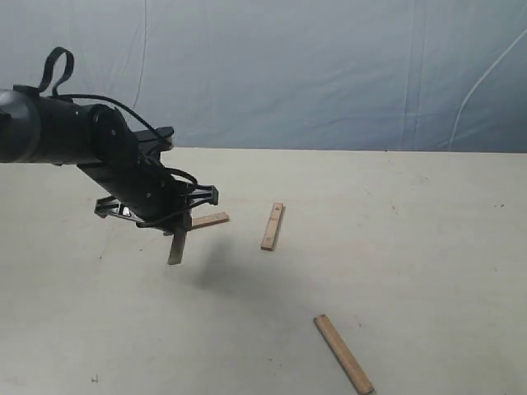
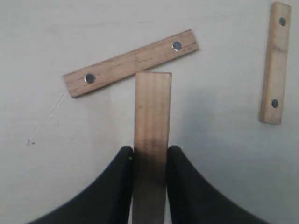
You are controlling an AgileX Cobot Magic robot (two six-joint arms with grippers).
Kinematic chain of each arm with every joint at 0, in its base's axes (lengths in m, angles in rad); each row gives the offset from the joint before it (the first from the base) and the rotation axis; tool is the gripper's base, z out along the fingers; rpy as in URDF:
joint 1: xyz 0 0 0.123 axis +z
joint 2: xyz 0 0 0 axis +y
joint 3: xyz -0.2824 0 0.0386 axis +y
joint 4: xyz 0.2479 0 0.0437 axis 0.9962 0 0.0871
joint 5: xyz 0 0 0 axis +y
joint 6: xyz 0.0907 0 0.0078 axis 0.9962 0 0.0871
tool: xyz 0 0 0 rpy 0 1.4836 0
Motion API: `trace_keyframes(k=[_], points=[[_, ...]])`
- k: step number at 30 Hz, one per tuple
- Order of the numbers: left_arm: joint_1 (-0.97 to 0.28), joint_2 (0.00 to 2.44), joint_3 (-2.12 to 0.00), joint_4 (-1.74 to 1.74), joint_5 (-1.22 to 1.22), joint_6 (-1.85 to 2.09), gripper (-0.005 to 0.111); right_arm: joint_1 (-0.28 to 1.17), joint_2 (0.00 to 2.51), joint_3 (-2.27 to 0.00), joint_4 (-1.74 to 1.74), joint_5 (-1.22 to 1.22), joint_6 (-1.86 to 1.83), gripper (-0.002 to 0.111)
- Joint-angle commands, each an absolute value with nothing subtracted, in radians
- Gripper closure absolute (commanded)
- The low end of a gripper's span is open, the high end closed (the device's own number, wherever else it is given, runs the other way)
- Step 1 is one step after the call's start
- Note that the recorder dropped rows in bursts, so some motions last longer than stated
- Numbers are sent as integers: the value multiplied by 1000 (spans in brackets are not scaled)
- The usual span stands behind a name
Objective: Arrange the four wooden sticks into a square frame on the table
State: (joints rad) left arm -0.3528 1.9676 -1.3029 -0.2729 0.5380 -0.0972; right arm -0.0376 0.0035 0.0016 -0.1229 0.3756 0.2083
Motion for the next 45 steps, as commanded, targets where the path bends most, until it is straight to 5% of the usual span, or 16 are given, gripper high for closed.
trace_keyframes(k=[1,9,22,38,40,42,45], points=[[-360,2029,-1306,-268,472,-252,106,-39,0,0,-122,362,206,109],[-357,2071,-1306,46,377,-604,106,-39,0,0,-126,363,206,109],[-353,2071,-1306,40,459,-610,105,-39,0,0,-126,362,206,109],[-366,2071,-1346,0,443,-592,46,-39,0,0,-126,362,206,109],[-360,2056,-1364,42,502,-590,47,-39,0,0,-128,364,206,109],[-345,2029,-1367,77,567,-547,61,-39,0,0,-128,364,206,109],[-318,1995,-1365,83,706,-307,102,-39,0,0,-128,364,206,109]])
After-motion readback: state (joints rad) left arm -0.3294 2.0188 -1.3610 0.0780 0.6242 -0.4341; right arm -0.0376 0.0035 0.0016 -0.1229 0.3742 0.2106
